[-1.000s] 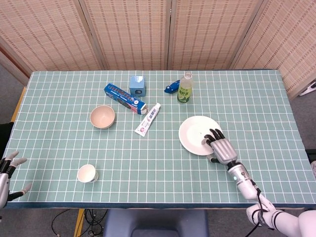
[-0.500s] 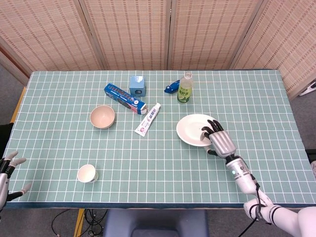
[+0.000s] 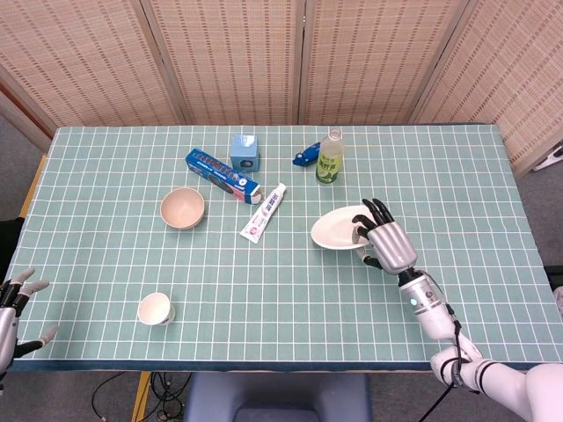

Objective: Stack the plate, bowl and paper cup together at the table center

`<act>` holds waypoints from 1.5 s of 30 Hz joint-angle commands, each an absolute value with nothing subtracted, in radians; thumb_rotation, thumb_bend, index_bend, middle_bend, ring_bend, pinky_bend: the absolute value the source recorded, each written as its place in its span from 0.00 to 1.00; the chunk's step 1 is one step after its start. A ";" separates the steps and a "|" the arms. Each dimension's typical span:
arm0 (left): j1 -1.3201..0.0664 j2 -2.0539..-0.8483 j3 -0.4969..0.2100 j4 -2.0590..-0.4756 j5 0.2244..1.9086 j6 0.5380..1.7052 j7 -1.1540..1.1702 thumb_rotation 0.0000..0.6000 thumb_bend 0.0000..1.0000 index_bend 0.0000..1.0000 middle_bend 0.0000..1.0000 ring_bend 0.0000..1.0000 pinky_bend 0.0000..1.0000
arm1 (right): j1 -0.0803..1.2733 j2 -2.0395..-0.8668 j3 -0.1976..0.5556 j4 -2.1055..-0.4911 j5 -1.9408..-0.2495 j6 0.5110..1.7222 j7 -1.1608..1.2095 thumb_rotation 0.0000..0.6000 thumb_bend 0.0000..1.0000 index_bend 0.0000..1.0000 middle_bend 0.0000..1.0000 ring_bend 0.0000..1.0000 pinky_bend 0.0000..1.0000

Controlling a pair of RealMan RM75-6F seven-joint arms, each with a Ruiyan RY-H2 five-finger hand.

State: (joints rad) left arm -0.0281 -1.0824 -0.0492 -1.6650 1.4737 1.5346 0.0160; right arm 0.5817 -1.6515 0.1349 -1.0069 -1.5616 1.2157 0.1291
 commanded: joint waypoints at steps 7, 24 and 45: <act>-0.026 -1.079 -0.048 -1.669 1.474 1.536 0.014 1.00 0.17 0.25 0.13 0.15 0.25 | 0.636 -1.639 0.131 -1.092 -1.669 1.324 0.098 1.00 0.43 0.53 0.31 0.04 0.01; -0.018 -1.067 -0.046 -1.677 1.478 1.548 0.006 1.00 0.17 0.25 0.13 0.15 0.25 | 0.788 -1.702 0.158 -1.217 -1.734 1.267 0.058 1.00 0.41 0.53 0.31 0.04 0.01; -0.010 -1.066 -0.045 -1.658 1.466 1.546 -0.011 1.00 0.17 0.25 0.13 0.15 0.25 | 0.906 -1.879 0.158 -1.017 -1.710 1.208 0.108 1.00 0.38 0.53 0.29 0.04 0.01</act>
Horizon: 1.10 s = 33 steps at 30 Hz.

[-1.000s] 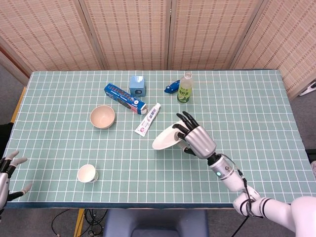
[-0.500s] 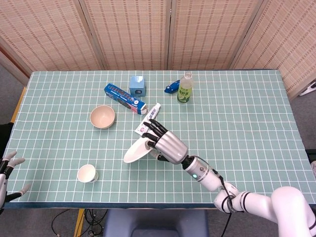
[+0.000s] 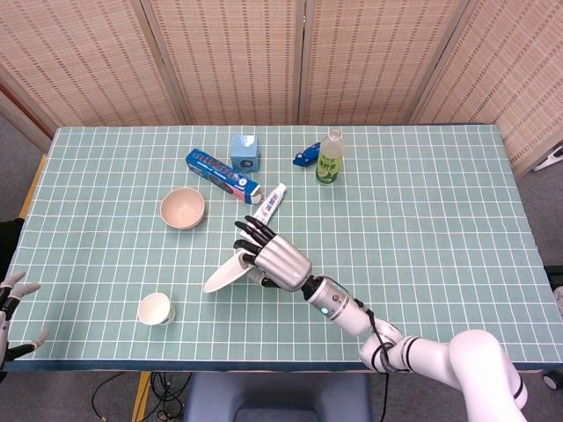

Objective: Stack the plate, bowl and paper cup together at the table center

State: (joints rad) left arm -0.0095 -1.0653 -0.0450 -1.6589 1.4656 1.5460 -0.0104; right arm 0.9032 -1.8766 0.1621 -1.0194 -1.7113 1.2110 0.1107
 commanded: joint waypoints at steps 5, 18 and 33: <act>-0.009 -1.068 -0.044 -1.656 1.466 1.545 -0.011 1.00 0.17 0.25 0.13 0.15 0.25 | 0.902 -1.869 0.139 -1.032 -1.701 1.194 0.089 1.00 0.33 0.48 0.24 0.02 0.01; -0.007 -1.069 -0.041 -1.655 1.469 1.543 -0.010 1.00 0.17 0.25 0.13 0.15 0.25 | 0.827 -1.708 0.071 -1.268 -1.653 1.147 -0.032 1.00 0.20 0.09 0.10 0.00 0.00; -0.006 -1.068 -0.034 -1.670 1.487 1.547 0.001 1.00 0.17 0.24 0.13 0.15 0.25 | 0.716 -1.514 -0.011 -1.520 -1.573 1.101 -0.194 1.00 0.04 0.00 0.01 0.00 0.00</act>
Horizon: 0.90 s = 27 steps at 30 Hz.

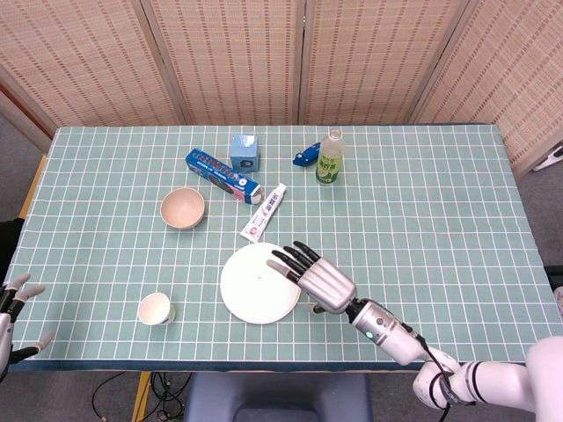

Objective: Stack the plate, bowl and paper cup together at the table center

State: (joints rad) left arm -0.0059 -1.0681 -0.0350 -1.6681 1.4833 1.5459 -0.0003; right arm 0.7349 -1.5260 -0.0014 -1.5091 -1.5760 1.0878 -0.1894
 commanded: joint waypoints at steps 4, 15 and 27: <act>-0.010 -1.064 -0.035 -1.674 1.490 1.544 0.005 1.00 0.17 0.24 0.13 0.15 0.25 | 0.676 -1.475 -0.016 -1.540 -1.584 1.153 -0.193 1.00 0.03 0.00 0.01 0.00 0.00; -0.077 -1.023 -0.057 -1.683 1.505 1.468 -0.008 1.00 0.17 0.25 0.13 0.15 0.25 | 0.529 -1.356 -0.017 -1.582 -1.599 1.357 -0.175 1.00 0.15 0.03 0.12 0.00 0.00; -0.321 -1.000 -0.143 -1.572 1.507 1.199 -0.151 1.00 0.17 0.27 0.13 0.15 0.25 | 0.385 -1.245 -0.028 -1.615 -1.566 1.468 -0.140 1.00 0.15 0.06 0.13 0.00 0.00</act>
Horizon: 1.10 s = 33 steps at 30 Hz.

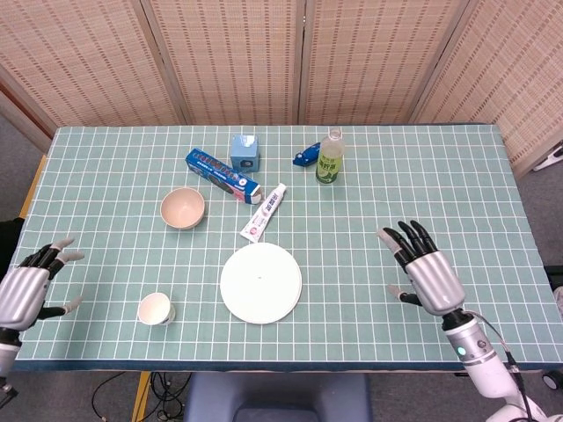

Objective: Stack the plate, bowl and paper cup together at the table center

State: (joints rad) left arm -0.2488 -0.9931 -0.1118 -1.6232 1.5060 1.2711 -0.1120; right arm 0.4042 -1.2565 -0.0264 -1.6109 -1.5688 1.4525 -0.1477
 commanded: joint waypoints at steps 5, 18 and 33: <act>-0.434 -1.054 -0.175 -1.497 1.497 1.090 -0.172 1.00 0.17 0.27 0.13 0.16 0.25 | 0.353 -1.225 -0.022 -1.621 -1.560 1.480 -0.136 1.00 0.15 0.06 0.13 0.00 0.00; -0.666 -1.251 -0.189 -1.272 1.431 0.840 -0.079 1.00 0.17 0.28 0.48 0.51 0.63 | 0.323 -1.207 0.006 -1.634 -1.561 1.468 -0.142 1.00 0.15 0.06 0.13 0.00 0.00; -0.798 -1.435 -0.192 -1.079 1.316 0.720 0.093 1.00 0.17 0.34 0.87 0.83 0.88 | 0.308 -1.197 0.033 -1.633 -1.572 1.451 -0.127 1.00 0.15 0.06 0.13 0.00 0.00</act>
State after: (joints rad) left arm -0.7852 -1.4182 -0.1877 -1.0969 1.3324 0.7332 0.0803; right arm 0.3081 -1.1970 0.0325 -1.6326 -1.5720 1.4508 -0.1273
